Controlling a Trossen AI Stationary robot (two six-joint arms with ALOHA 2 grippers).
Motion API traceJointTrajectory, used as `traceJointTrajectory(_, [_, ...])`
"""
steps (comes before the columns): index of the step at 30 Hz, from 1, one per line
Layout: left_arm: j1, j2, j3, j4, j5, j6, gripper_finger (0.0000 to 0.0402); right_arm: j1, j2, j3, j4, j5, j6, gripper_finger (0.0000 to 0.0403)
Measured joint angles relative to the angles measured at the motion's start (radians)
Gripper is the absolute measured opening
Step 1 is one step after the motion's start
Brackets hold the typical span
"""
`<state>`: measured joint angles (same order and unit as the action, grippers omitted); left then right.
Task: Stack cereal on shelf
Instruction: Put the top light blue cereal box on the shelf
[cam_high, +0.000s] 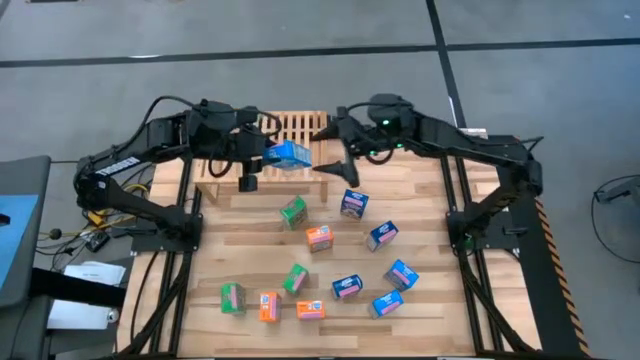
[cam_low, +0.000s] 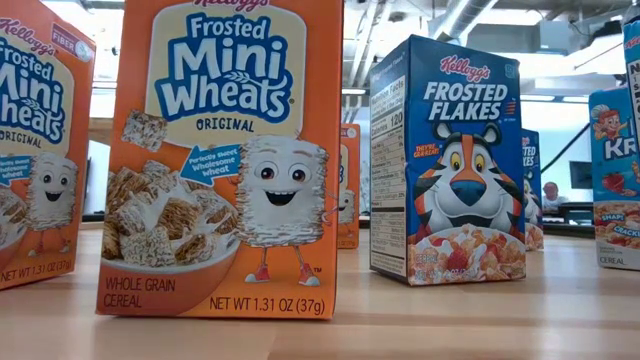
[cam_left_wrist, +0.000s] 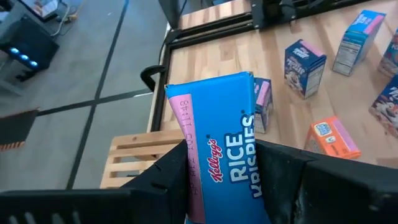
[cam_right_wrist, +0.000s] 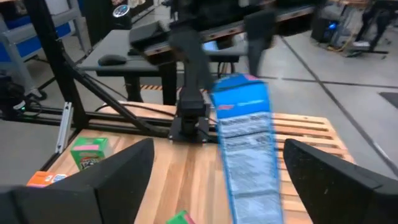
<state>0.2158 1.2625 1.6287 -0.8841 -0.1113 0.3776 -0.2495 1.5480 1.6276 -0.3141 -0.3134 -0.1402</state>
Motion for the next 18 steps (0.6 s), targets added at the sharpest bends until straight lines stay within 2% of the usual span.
traceJointTrajectory(10, [0.048,0.0,0.0,0.0,0.105,0.036,0.0135,0.01,0.179,0.114,0.002,0.032,0.007,0.0399])
traceJointTrajectory(15, [0.048,0.015,0.0,-0.011,0.11,0.088,0.0135,0.014,0.238,0.164,-0.025,0.031,0.018,0.0397])
traceJointTrajectory(18, [0.048,0.033,0.0,-0.048,0.11,0.122,0.0135,0.02,0.25,0.196,-0.064,0.032,0.024,0.038])
